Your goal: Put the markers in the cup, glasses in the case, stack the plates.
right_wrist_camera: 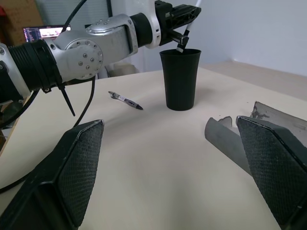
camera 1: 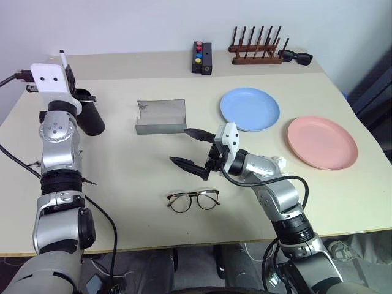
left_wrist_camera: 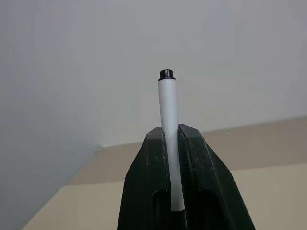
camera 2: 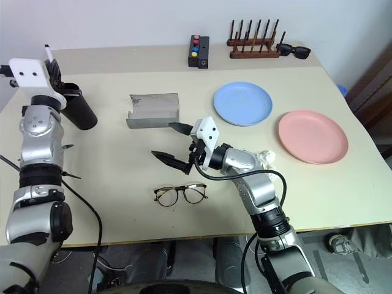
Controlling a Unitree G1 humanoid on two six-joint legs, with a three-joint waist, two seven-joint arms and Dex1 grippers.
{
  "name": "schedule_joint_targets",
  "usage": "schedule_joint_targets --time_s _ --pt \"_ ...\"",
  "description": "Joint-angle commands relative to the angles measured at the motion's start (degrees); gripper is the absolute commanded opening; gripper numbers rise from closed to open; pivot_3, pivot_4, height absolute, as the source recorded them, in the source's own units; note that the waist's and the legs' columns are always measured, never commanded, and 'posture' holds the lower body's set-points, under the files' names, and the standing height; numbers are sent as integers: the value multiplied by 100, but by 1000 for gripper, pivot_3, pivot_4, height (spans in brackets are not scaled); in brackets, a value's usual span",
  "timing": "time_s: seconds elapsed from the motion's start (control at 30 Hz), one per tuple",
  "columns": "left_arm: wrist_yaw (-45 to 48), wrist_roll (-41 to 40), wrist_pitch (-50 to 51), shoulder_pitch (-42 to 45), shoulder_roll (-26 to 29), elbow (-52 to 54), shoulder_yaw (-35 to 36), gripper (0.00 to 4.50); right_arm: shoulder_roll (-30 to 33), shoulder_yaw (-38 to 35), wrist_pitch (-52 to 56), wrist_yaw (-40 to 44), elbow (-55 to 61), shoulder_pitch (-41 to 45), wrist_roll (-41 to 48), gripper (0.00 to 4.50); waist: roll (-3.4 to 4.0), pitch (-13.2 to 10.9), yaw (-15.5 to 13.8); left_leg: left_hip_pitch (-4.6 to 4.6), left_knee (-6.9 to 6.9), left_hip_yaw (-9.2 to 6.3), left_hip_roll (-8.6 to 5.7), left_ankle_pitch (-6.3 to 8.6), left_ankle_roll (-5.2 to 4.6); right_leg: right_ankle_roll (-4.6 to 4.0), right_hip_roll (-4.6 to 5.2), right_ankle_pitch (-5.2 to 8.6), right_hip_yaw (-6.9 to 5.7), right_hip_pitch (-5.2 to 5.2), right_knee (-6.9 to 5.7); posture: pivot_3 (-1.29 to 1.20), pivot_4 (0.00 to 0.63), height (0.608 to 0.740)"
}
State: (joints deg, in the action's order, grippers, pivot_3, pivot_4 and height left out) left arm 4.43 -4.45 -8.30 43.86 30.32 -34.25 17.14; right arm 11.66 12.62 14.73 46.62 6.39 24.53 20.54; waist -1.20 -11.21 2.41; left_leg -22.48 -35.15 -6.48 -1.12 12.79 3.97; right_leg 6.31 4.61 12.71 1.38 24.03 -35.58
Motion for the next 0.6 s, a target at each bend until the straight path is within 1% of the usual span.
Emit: schedule_joint_targets --time_s 0.03,0.27,0.5,0.6 --pt "-62 -80 -82 59 43 91 102 29 -68 -84 -101 -11 198 30 113 4500 0 0 1 0 0 0 0 0 0 0 0 0 0 0 0 0 150 740" --pt "-88 -88 -61 24 30 101 112 29 -218 -230 -180 -98 234 104 294 4500 0 0 0 0 0 0 0 0 0 0 0 0 0 0 -1 0 150 740" --pt "-127 -102 11 -51 44 171 136 29 -249 -226 -194 -107 226 112 310 4500 0 0 1 1 0 0 0 0 0 0 0 0 0 0 -3 0 150 740" --pt "-191 -60 40 -78 56 210 132 1125 -255 -217 -196 -110 225 113 314 4500 0 0 -1 1 -1 -1 0 0 0 0 0 0 0 0 -6 0 150 740"
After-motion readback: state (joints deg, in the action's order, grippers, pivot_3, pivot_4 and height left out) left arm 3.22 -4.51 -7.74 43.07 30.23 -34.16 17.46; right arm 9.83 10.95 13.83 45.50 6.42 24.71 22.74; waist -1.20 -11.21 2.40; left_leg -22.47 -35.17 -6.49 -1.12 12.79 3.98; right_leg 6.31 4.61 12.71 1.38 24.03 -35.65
